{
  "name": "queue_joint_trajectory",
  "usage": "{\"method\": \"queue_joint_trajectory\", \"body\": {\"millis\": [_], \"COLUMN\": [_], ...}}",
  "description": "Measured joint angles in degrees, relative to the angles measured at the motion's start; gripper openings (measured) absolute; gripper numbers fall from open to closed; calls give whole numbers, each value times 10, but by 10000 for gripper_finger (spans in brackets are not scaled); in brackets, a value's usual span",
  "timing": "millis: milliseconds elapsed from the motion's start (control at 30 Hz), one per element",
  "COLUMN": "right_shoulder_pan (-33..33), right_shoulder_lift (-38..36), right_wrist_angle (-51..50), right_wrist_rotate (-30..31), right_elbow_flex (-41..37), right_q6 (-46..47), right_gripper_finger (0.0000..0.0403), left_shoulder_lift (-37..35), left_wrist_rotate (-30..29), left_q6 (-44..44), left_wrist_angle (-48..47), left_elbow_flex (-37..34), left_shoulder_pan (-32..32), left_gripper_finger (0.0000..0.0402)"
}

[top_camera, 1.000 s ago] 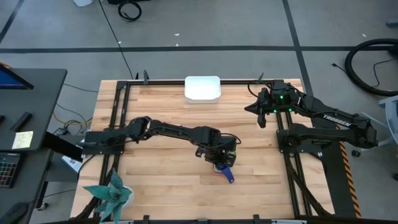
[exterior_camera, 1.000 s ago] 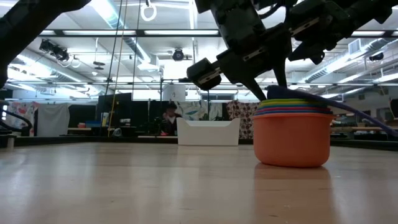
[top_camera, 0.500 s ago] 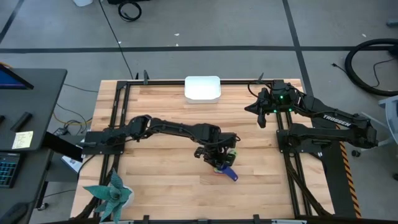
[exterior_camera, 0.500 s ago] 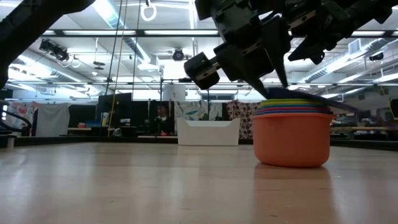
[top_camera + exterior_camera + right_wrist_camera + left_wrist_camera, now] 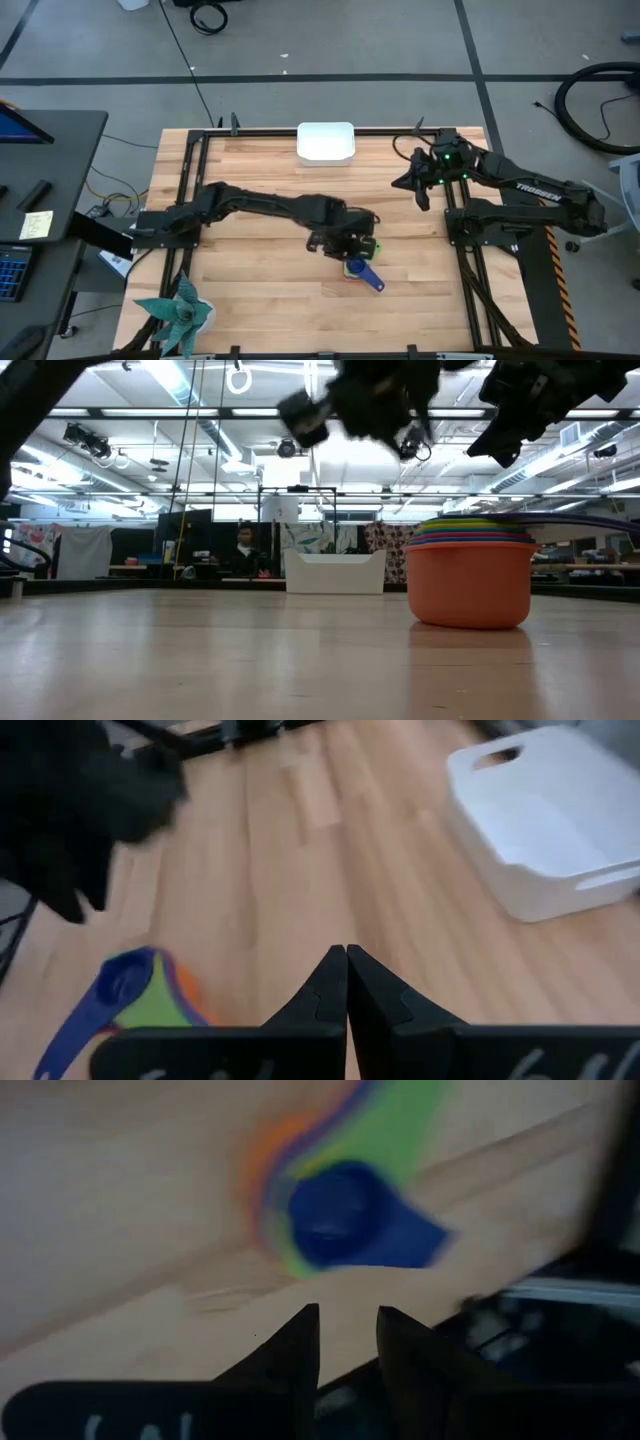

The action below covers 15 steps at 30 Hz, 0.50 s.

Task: Nest measuring cups in basket
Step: Stack the dark blue measuring cup on top of the green measuring cup

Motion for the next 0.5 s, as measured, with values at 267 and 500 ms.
{"method": "queue_joint_trajectory", "body": {"millis": [267, 500], "right_shoulder_pan": [23, 70], "right_shoulder_lift": [79, 157], "right_wrist_angle": [-26, -11], "right_wrist_rotate": [-26, -41], "right_elbow_flex": [0, 0], "right_q6": [-56, -105], "right_gripper_finger": [5, 5], "left_shoulder_lift": [2, 38], "left_wrist_rotate": [-218, -299], "left_q6": [-114, -257], "left_wrist_angle": [209, 274], "left_elbow_flex": [2, 1], "left_shoulder_pan": [-89, -150], "left_gripper_finger": [107, 107]}}
